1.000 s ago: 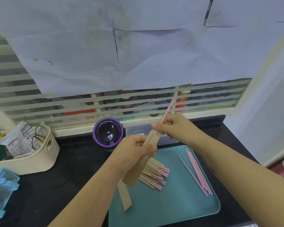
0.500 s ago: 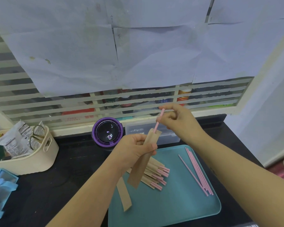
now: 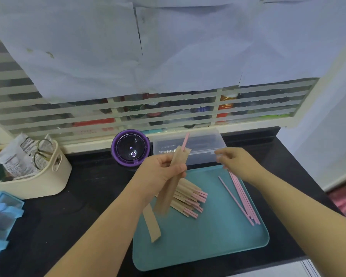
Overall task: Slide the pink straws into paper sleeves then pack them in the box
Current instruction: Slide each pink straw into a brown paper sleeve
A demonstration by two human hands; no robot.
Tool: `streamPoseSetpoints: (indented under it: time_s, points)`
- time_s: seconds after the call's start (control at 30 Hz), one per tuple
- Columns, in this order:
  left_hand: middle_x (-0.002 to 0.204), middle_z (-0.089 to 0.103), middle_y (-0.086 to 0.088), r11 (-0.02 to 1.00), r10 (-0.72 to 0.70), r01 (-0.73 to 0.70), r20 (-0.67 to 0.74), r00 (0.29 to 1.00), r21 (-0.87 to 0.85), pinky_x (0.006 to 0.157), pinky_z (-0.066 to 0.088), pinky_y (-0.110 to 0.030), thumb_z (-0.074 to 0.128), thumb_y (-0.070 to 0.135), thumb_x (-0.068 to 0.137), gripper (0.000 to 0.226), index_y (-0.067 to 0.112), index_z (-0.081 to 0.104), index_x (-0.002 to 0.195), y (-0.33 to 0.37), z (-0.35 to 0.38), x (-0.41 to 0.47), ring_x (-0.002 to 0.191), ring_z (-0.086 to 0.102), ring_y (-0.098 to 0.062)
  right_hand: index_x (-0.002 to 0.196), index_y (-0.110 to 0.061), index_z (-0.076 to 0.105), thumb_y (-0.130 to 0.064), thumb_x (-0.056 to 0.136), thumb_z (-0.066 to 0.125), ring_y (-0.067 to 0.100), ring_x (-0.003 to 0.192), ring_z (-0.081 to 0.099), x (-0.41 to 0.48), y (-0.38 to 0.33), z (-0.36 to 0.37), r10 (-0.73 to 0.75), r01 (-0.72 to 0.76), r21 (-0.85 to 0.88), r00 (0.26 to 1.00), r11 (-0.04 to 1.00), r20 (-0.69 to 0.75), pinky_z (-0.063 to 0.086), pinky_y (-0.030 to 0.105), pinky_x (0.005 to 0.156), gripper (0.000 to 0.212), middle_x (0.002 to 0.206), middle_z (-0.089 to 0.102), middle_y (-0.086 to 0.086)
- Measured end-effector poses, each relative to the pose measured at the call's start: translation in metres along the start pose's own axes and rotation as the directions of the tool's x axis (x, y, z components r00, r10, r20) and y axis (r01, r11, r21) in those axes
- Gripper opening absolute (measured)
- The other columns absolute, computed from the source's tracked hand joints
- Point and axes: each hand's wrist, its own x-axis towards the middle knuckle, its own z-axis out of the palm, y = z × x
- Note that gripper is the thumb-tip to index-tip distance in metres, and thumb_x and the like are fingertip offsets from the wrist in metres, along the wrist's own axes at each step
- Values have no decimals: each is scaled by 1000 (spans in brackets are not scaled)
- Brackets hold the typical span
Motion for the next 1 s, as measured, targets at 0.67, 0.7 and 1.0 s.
streamPoseSetpoints:
  time_s: [0.67,0.7,1.0]
  points:
    - [78,73,-1,998,-56,55,-45,997,-28,102,45,-47,69,19,84,16,16,69,100,-21,5,-1,83,67,-17,122,-7,56,-19,91,46,29,104,56,-10,110,83,292,-196,-566,953,801,85,45,32,83,34,119,51,10]
    - [78,73,-1,998,-54,52,-49,997,-34,101,45,-47,69,19,84,16,16,69,100,-21,4,-1,83,67,-17,120,-7,57,-17,92,45,29,104,55,-10,110,85,278,-175,-570,956,803,98,45,32,84,33,119,50,10]
    - [79,73,-1,997,-64,61,-70,996,-45,94,50,-36,68,17,84,19,14,68,103,-26,-3,-5,77,68,-10,96,-13,33,-8,91,47,25,72,50,-18,104,94,306,-251,-511,952,822,23,39,31,63,15,72,44,1]
